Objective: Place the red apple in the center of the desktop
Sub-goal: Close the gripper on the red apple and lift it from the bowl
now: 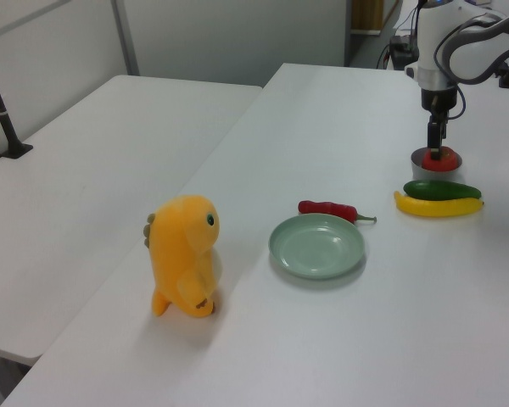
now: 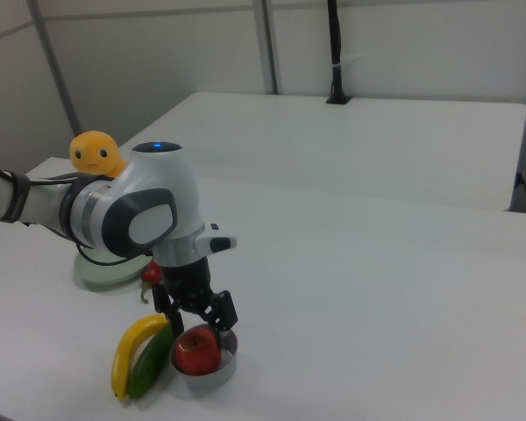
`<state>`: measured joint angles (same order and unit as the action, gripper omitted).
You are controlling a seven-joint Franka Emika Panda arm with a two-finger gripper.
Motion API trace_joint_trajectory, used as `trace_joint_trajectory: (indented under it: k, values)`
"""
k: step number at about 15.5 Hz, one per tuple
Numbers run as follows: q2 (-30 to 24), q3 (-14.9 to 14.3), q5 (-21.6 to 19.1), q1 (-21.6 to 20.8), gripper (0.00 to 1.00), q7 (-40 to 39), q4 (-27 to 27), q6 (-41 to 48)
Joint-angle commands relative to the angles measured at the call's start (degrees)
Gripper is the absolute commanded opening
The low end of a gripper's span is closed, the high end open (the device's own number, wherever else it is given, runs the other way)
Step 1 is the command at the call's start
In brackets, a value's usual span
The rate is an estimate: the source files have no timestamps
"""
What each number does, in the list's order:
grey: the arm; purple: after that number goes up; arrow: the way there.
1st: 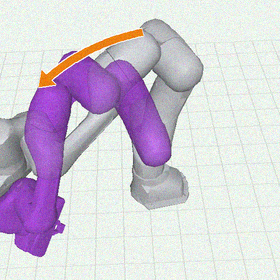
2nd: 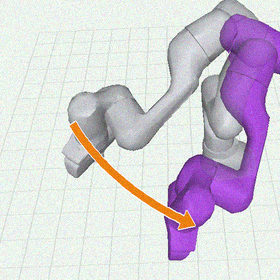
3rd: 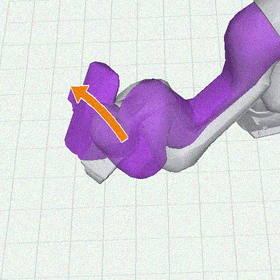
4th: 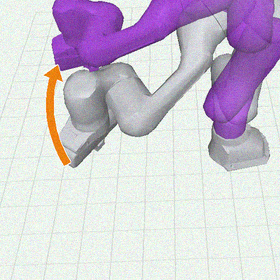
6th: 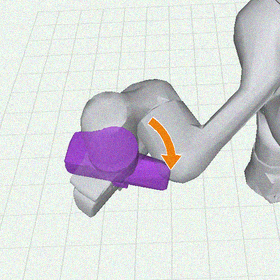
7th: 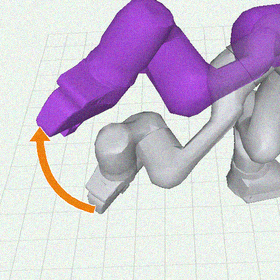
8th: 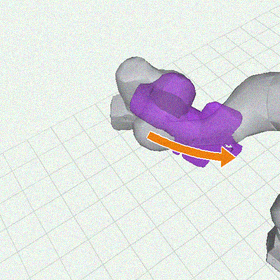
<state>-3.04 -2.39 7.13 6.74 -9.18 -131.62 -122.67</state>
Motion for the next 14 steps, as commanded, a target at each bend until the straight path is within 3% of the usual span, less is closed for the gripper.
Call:
trace_joint_trajectory:
  k: [1, 8, 9, 10, 12, 14]
  values:
    - [0.05, -0.33, 0.78, 0.12, 1.0, -1.11, -0.66, -1.52]
    - [1.37, -0.24, 0.69, -0.58, 1.0, -1.02, -0.92, -0.9]
    - [1.71, -0.07, 0.69, -0.58, 0.94, -1.02, -0.92, -0.81]
    - [1.81, 0.02, 0.69, -0.58, 0.61, -1.02, -0.92, -0.81]
    - [1.81, 0.11, 0.69, -0.85, 0.31, -1.02, -0.92, -0.73]
    - [1.81, 0.11, 0.69, -0.85, 0.24, -1.02, -0.83, -0.73]
